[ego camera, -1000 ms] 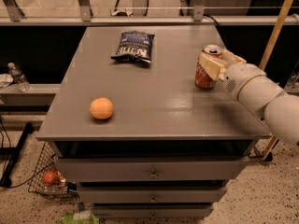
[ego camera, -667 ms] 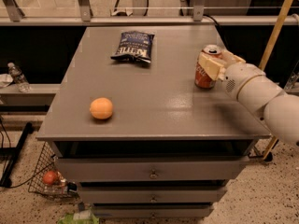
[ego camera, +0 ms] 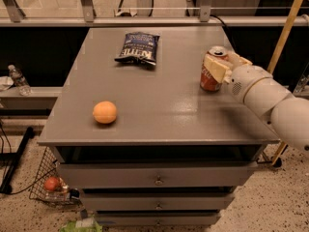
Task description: Place coke can upright
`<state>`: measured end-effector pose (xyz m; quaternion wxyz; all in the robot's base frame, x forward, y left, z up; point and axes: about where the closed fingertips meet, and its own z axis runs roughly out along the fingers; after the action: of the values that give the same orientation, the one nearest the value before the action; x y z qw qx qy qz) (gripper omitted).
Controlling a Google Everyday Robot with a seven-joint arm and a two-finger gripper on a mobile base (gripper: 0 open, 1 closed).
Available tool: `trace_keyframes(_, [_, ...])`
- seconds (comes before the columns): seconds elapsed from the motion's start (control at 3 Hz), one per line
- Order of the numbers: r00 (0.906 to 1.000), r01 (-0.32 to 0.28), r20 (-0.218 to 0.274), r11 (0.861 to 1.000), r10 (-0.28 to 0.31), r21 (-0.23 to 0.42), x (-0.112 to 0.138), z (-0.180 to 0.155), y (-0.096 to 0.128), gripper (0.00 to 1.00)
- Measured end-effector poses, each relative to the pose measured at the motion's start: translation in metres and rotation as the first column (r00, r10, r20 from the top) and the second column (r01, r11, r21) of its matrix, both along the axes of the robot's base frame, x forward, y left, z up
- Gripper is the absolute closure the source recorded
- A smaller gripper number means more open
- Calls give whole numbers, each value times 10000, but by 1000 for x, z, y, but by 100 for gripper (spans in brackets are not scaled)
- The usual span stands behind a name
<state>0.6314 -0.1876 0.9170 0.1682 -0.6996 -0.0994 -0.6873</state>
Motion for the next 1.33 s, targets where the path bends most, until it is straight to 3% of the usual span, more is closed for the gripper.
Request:
trace_keyframes(0.33, [10000,-27,5,10000,27,8,0,1,2,4])
trace_keyframes(1.33, [9999,-146,26,9998,147,-158,-1,2,2,0])
